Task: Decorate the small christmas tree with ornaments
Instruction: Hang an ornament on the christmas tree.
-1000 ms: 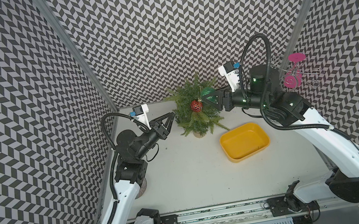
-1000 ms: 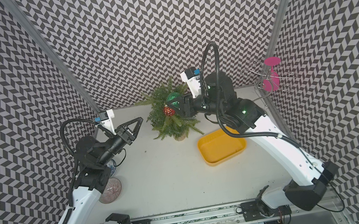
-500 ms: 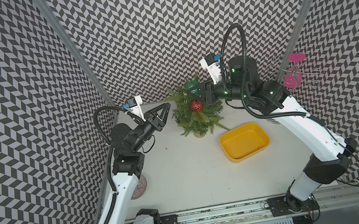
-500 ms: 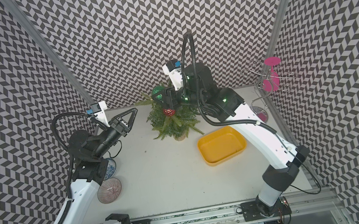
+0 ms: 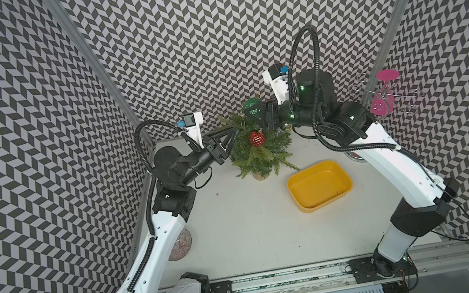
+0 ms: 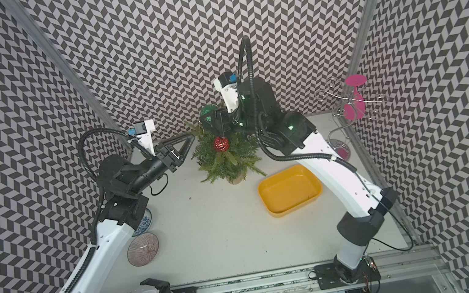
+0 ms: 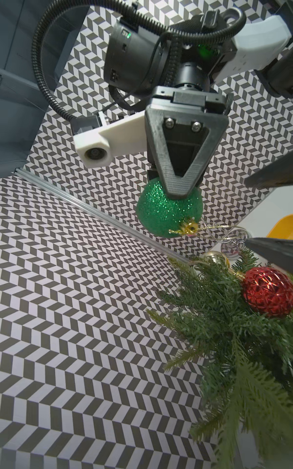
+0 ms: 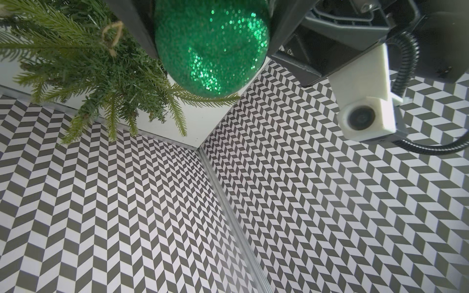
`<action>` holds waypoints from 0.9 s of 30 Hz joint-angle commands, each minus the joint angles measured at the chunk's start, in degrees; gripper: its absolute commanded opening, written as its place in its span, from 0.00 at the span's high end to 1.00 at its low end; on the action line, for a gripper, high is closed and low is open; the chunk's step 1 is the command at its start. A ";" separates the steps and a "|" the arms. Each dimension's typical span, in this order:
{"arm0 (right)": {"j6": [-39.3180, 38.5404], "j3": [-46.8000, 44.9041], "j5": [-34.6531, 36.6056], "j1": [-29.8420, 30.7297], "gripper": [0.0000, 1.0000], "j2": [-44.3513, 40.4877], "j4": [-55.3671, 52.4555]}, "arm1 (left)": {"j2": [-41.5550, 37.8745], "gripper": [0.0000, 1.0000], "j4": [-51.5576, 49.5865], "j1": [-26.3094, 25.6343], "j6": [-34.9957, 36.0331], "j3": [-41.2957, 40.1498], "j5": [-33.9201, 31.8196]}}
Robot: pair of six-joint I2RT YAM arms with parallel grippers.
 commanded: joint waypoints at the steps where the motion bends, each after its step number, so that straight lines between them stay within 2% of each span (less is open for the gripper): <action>1: -0.73 2.18 1.81 0.27 0.42 1.13 1.27 | 0.89 0.63 -1.88 -0.85 2.52 2.32 -0.38; 8: -0.38 2.63 1.63 0.27 0.42 1.75 1.13 | 2.88 0.64 -5.90 -3.25 6.53 5.17 -4.24; 14: -0.56 2.73 2.15 0.36 0.42 1.77 1.34 | 4.55 0.76 -8.11 -4.21 8.64 6.93 -7.76; 17: -0.67 2.79 2.37 0.35 0.42 1.83 1.31 | 5.36 0.90 -8.47 -4.26 9.13 7.66 -8.18; 21: -0.84 2.83 2.67 0.35 0.42 1.72 1.31 | 5.68 0.99 -8.23 -4.25 9.73 7.85 -9.21; 27: -1.13 2.50 3.38 0.41 0.42 1.84 1.39 | 5.80 1.00 -8.58 -4.22 10.84 8.24 -10.59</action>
